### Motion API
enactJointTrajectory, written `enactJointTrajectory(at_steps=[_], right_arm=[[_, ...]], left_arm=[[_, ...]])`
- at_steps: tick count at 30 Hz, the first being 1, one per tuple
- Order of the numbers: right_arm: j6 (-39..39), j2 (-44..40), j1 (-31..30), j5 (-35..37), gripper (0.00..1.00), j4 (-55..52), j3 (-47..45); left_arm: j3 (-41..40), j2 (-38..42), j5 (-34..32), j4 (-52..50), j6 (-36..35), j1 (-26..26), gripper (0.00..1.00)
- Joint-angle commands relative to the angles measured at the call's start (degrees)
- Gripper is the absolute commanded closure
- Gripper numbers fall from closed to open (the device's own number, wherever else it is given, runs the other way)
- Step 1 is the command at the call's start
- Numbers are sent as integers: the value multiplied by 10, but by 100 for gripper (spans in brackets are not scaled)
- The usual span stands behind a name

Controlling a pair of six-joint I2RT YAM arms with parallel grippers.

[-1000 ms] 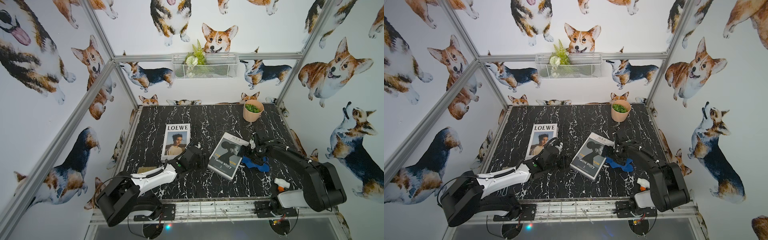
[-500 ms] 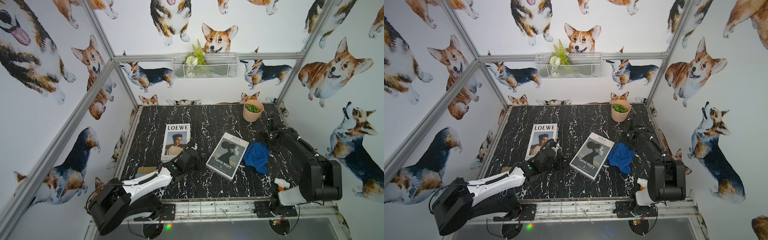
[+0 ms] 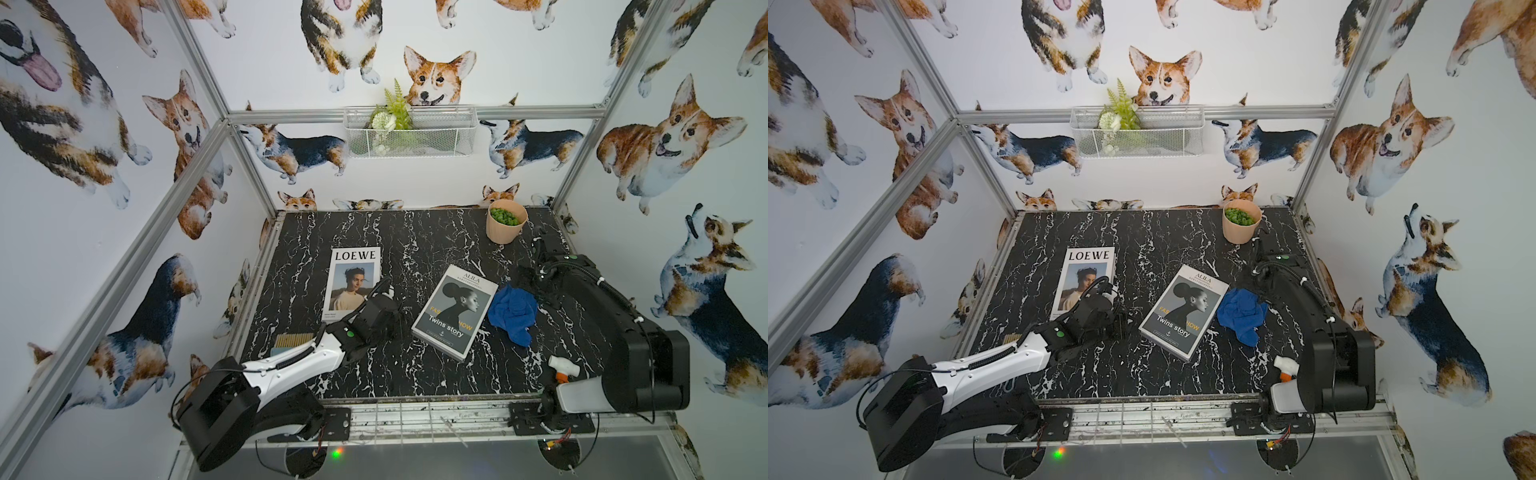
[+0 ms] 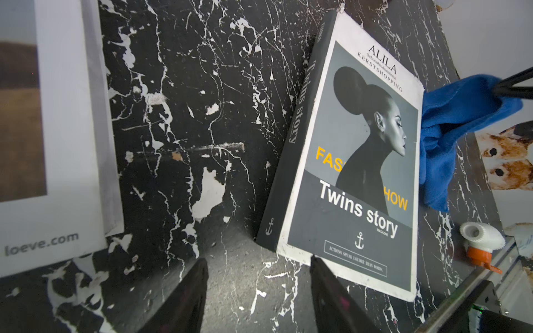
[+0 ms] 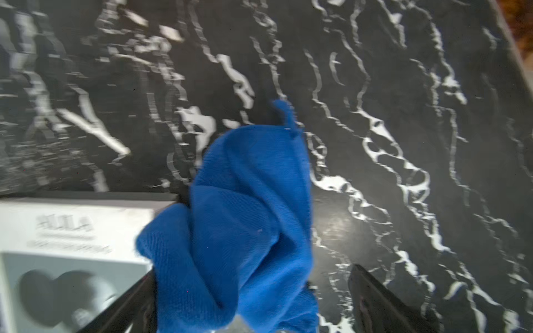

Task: Wipe the cover of the book
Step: Place the cleaning item at the center of the board.

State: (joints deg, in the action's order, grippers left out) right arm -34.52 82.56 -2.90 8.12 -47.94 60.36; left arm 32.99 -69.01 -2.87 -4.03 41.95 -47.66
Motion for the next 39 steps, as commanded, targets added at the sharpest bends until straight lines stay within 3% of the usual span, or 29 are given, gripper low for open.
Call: enactJointTrajectory(at_steps=[1,4,7,9,13,17,22,26,29,34,39], right_arm=[[10,14,14,37,0,-59,5],[1,-19,15,-37,0,-34,-7],[-13,-81,14,-168,0,45,-49],[-25,-107,15,-180,0,61,-67],[-20,-93,22,-139,0,33,-67],[-28,-81,80,-211,0,32,-69],[-56,-109,160,-290,0,71,-87],[-55,-108,174,-301,0,66,-75],[-56,-109,188,-310,0,67,-73],[-56,-114,198,-312,0,70,-68],[-71,-126,206,-319,0,77,-63]], left_arm=[[7,-2,-5,-10,-2,0,41],[13,-9,3,-2,-1,0,41],[29,-29,33,26,-5,0,41],[44,-56,72,61,-3,-3,42],[89,-128,99,145,17,-43,41],[241,-268,122,169,32,-118,40],[401,-428,166,199,70,-166,35],[539,-531,166,113,62,-189,35],[618,-582,117,17,50,-197,35],[716,-653,29,-102,32,-201,35],[789,-713,0,-158,25,-215,35]])
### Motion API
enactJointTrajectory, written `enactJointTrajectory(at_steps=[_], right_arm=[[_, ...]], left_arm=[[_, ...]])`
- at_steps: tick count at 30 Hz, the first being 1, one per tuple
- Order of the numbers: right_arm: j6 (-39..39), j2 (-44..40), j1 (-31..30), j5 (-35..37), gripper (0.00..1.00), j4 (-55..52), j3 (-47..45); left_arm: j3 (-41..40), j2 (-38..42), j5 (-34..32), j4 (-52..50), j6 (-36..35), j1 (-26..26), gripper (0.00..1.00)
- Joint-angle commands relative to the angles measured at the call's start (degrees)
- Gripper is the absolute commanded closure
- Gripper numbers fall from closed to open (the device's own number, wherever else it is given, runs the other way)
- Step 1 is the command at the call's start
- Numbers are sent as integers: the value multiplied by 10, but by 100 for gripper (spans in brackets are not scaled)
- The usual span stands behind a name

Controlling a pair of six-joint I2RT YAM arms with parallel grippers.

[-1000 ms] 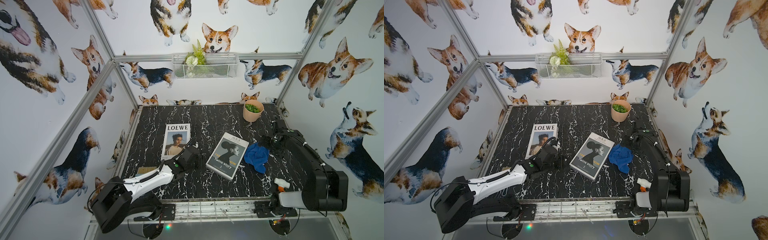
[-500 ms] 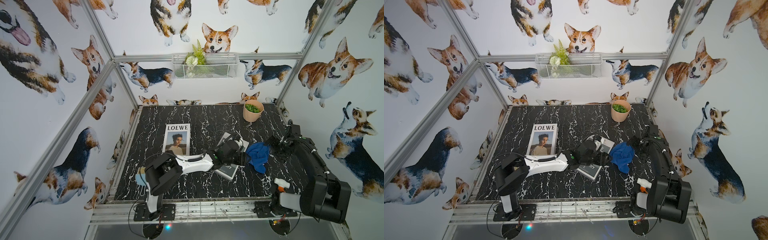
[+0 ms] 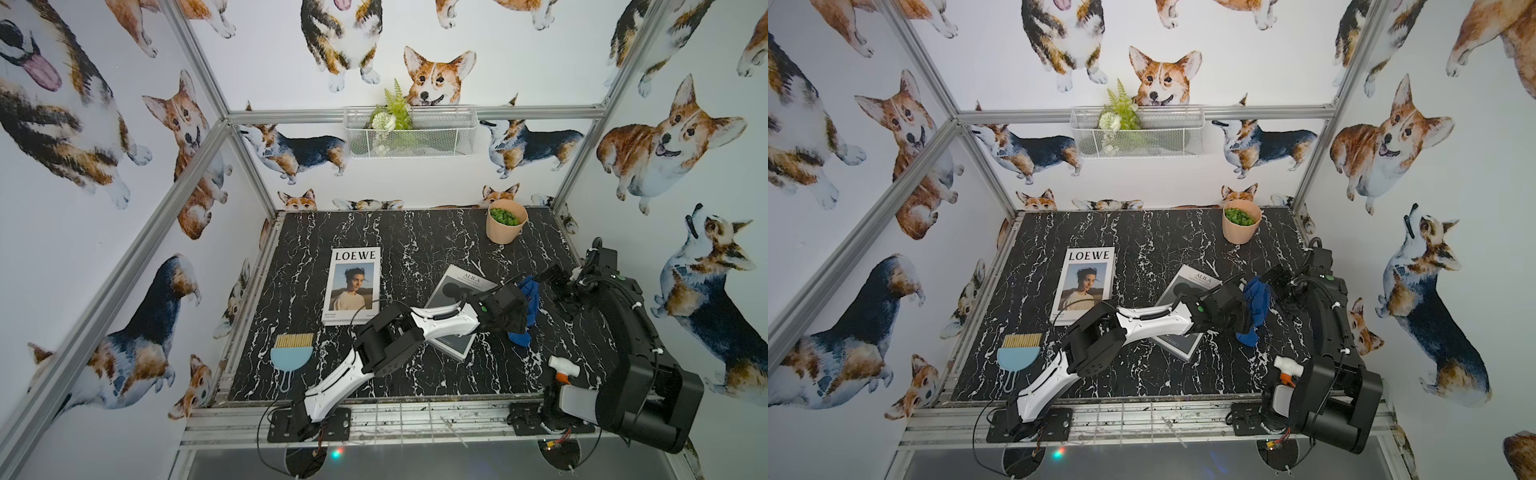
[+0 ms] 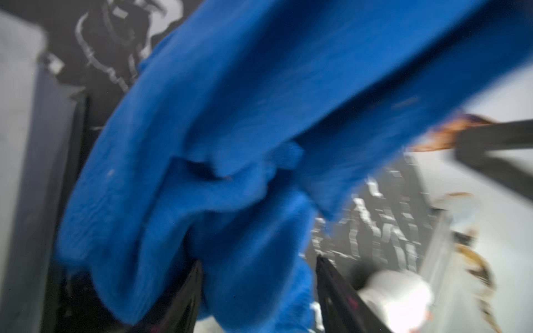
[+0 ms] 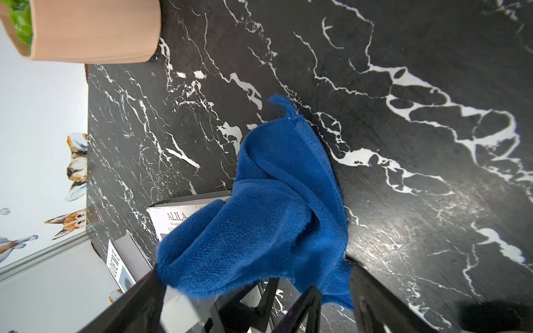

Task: Wipe the cover of the book
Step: Place the cleaning item at the center of the board.

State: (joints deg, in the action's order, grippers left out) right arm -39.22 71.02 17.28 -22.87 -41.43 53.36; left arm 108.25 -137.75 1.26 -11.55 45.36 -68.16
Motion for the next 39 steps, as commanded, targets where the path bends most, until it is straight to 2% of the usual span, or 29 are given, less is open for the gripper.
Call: enactJointTrajectory(at_steps=[1,3,13,20,23,26,32,36,39], right_arm=[[-30,-13,6,-11,0,15,8],[-45,-20,8,-19,0,25,13],[-80,-8,16,-38,0,30,82],[-96,24,28,-51,0,26,155],[-110,26,26,-76,0,40,159],[-109,18,22,-91,3,62,126],[-57,6,14,-119,4,54,85],[-35,4,-21,-126,9,47,66],[-36,2,-73,-118,12,59,40]], left_arm=[[44,-33,-42,-91,-10,-12,35],[46,-44,-37,-101,-7,-13,36],[-47,-15,-22,-66,15,-12,38],[-76,-6,-13,-40,26,-13,40],[-78,1,-13,-34,21,-13,40],[-68,28,-10,-29,-9,-11,38],[-82,115,28,10,-58,10,32],[-133,183,77,54,-59,43,31],[-175,231,106,71,-61,68,30]])
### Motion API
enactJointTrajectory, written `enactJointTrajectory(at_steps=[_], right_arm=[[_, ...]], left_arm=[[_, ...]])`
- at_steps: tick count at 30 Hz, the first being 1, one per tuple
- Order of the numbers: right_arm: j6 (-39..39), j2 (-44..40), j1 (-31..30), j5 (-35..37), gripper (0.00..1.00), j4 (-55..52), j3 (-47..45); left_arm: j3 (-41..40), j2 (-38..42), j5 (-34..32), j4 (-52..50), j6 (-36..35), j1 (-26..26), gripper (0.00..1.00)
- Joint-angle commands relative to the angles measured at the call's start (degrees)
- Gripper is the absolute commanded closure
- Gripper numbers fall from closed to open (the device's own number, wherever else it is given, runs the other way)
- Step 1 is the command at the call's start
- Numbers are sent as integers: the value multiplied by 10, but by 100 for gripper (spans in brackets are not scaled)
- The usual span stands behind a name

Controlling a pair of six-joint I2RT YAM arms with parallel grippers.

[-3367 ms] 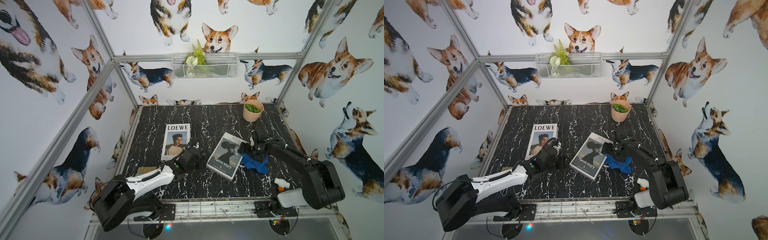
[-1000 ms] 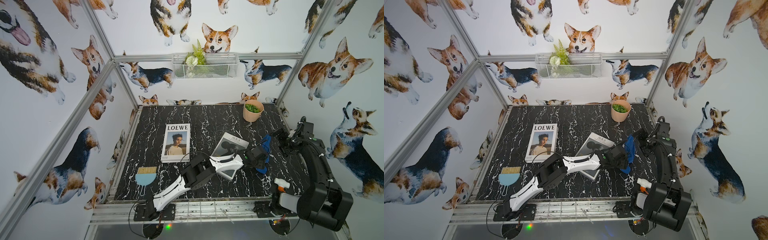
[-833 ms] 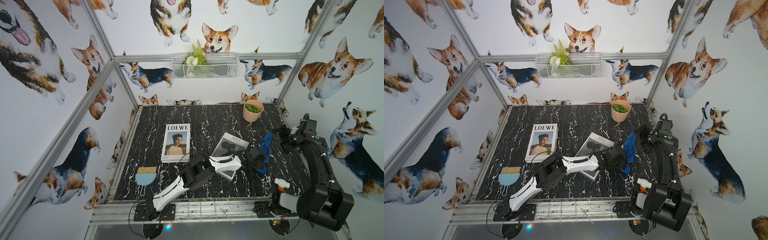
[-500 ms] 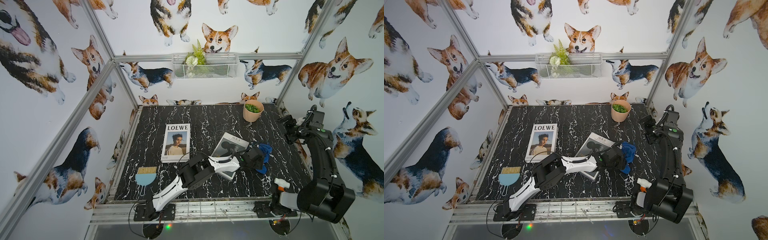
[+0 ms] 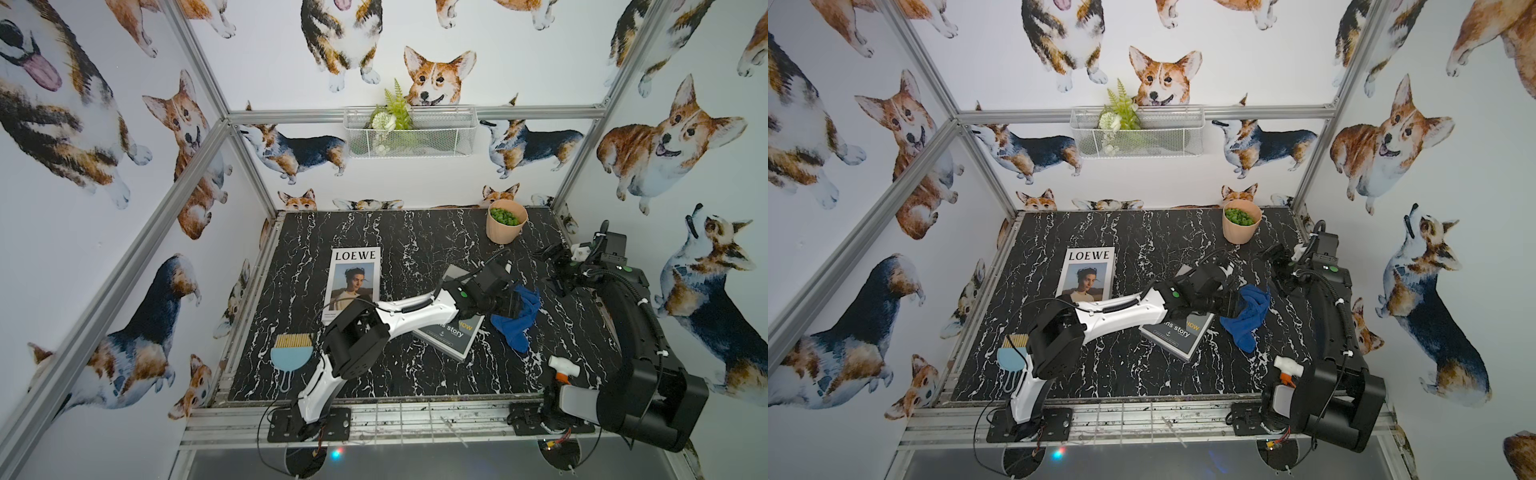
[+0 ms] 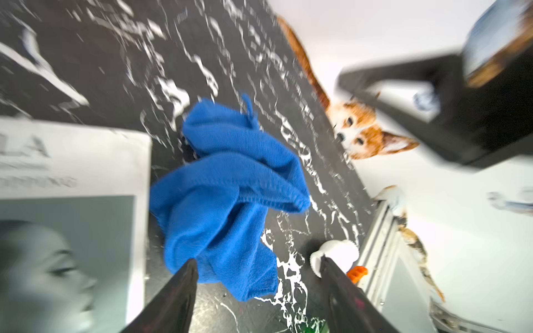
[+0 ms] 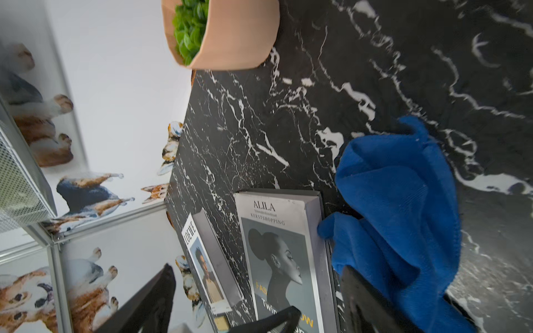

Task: Wipe the cover of the book
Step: Place the cleaning item at the center of the board, then adjust the book at the center of the board.

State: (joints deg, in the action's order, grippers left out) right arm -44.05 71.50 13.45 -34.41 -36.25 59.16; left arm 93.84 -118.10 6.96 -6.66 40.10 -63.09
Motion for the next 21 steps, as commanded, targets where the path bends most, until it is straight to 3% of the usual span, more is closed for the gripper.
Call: enactJointTrajectory(at_steps=[1,5,12,21], right_arm=[[9,-3,-48,2,13,13,-27],[-23,-7,-108,21,15,57,-84],[-54,37,-237,95,15,113,-130],[-50,134,-296,130,14,152,-133]], left_arm=[[-47,52,54,23,-11,26,30],[-134,137,41,30,-9,66,30],[-289,303,-39,-25,-14,163,30],[-444,490,-78,-74,8,286,28]])
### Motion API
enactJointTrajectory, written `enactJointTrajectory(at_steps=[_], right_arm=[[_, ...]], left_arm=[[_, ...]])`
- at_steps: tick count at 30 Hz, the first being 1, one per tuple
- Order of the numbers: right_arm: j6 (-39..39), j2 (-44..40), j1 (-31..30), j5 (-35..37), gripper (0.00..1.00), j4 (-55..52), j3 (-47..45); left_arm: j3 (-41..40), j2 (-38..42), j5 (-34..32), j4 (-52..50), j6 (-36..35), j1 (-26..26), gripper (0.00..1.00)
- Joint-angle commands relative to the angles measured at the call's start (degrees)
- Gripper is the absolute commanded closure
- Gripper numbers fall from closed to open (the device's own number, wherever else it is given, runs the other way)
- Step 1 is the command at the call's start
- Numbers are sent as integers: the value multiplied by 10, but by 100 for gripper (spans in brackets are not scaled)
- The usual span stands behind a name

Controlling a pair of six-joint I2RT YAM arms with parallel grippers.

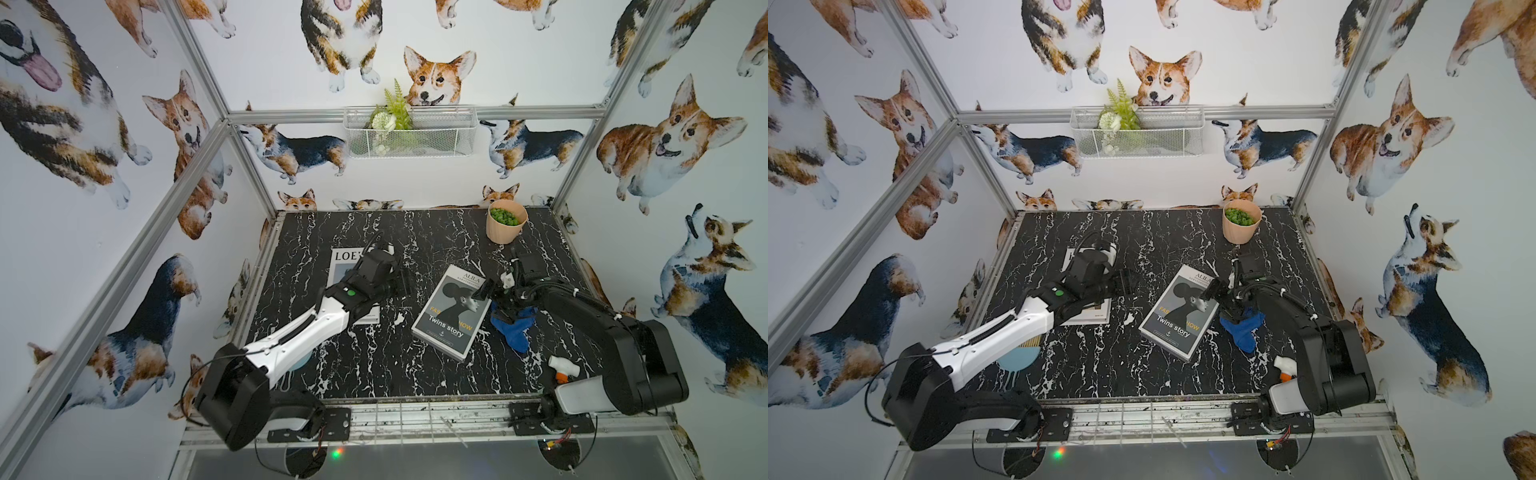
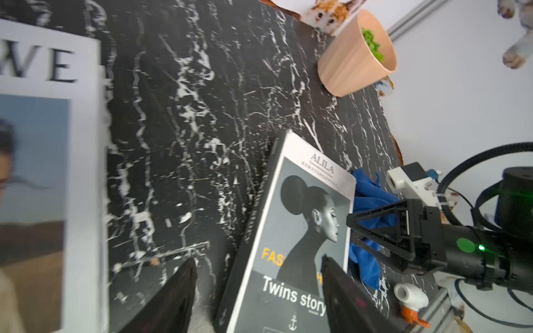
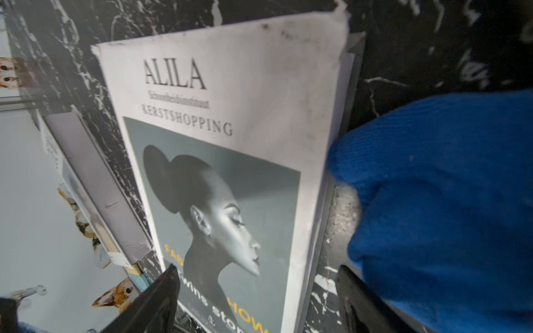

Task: Wipe the cover of the book
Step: Adjust the book at the center of the board, then move the book to the center of the board.

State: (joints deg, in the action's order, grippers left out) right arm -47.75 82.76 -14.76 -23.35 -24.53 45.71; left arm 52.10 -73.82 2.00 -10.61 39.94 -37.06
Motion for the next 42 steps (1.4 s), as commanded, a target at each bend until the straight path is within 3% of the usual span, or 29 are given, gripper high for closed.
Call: enactJointTrajectory(at_steps=[1,5,10,16,19,22,26,34,38,42], right_arm=[[-15,31,-21,21,14,41,4],[-40,85,-46,21,14,73,33],[-92,158,-86,39,17,117,111],[-129,251,-93,37,22,125,240],[-142,261,-94,31,24,129,266],[-107,231,-93,51,23,82,278],[-29,151,-105,84,21,13,241],[32,-4,-210,27,19,66,41],[53,-32,-274,43,18,81,1],[57,-16,-295,30,18,114,-29]], left_arm=[[-56,66,-39,-45,9,35,27],[-101,123,-80,-78,14,62,25],[-153,173,-70,-71,33,81,24],[-161,200,-71,-86,32,84,24],[-158,212,-74,-104,25,86,24],[-158,225,-84,-120,14,87,23],[-156,233,-102,-133,1,87,23],[-176,215,-101,-83,9,88,22],[-170,194,-103,-84,4,88,22],[-167,183,-124,-90,4,88,22]])
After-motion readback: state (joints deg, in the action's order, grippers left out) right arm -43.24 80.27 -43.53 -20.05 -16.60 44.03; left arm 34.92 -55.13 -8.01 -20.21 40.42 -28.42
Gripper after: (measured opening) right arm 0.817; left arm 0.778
